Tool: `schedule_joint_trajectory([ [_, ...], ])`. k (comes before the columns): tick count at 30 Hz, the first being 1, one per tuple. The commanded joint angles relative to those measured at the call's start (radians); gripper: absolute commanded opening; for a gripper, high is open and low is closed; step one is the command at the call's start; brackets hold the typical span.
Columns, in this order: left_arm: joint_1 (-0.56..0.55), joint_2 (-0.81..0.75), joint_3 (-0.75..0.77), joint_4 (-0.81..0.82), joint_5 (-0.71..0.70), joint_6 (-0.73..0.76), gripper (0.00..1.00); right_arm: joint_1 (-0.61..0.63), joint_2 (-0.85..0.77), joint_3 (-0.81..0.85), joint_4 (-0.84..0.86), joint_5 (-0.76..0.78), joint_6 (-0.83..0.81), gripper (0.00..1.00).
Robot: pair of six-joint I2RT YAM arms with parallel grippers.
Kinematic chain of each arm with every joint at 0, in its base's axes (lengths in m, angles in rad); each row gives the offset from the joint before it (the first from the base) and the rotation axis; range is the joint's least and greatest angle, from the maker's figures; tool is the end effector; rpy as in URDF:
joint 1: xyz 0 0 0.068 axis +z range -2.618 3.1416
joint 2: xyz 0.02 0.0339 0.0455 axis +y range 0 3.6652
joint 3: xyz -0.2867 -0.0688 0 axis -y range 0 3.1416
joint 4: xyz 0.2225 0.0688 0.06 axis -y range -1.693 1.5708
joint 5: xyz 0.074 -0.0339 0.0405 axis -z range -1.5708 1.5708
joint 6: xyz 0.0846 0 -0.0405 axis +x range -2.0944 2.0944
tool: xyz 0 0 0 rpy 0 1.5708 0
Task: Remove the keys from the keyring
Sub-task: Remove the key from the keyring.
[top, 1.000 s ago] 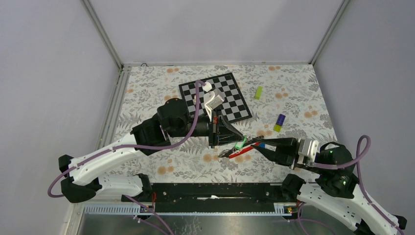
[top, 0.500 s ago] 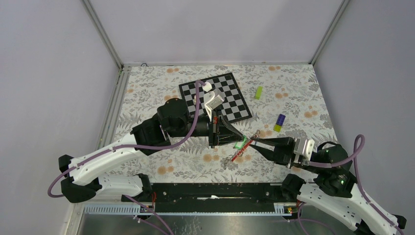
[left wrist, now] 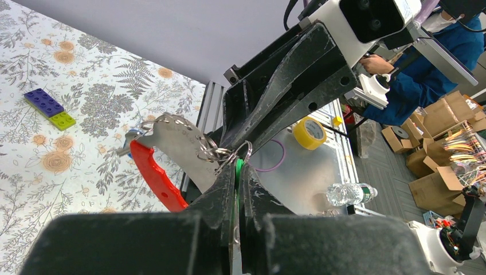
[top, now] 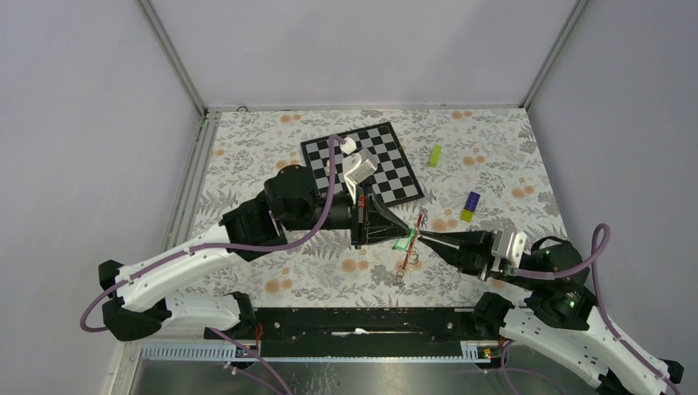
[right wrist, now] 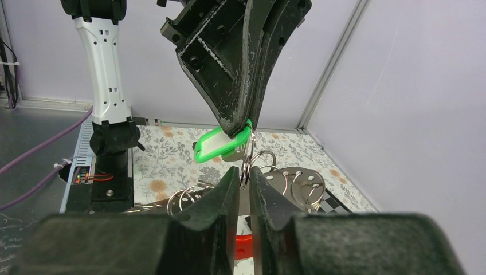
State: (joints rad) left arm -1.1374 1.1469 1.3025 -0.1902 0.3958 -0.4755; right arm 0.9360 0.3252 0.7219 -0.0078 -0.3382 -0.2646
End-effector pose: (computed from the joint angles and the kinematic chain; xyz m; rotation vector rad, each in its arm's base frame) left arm 0.0815 -0.2538 0.4633 0.9196 1.5977 -1.5131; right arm 0.0205 0.0752 0.4047 -0.9328 0.8203 0.7851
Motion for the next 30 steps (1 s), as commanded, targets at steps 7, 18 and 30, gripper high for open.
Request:
schedule_joint_trajectory([
  [7,0.002,-0.016,0.041,0.066,-0.003,0.0,0.0,0.004,0.003,-0.002,0.053,0.002,0.004,0.0],
  [18,0.003,-0.022,0.044,0.065,-0.039,0.003,0.0,0.004,-0.039,-0.003,0.059,-0.029,-0.018,0.0],
  [30,0.007,-0.025,0.044,0.048,-0.07,-0.001,0.0,0.004,-0.078,-0.016,0.11,-0.046,-0.013,0.0],
])
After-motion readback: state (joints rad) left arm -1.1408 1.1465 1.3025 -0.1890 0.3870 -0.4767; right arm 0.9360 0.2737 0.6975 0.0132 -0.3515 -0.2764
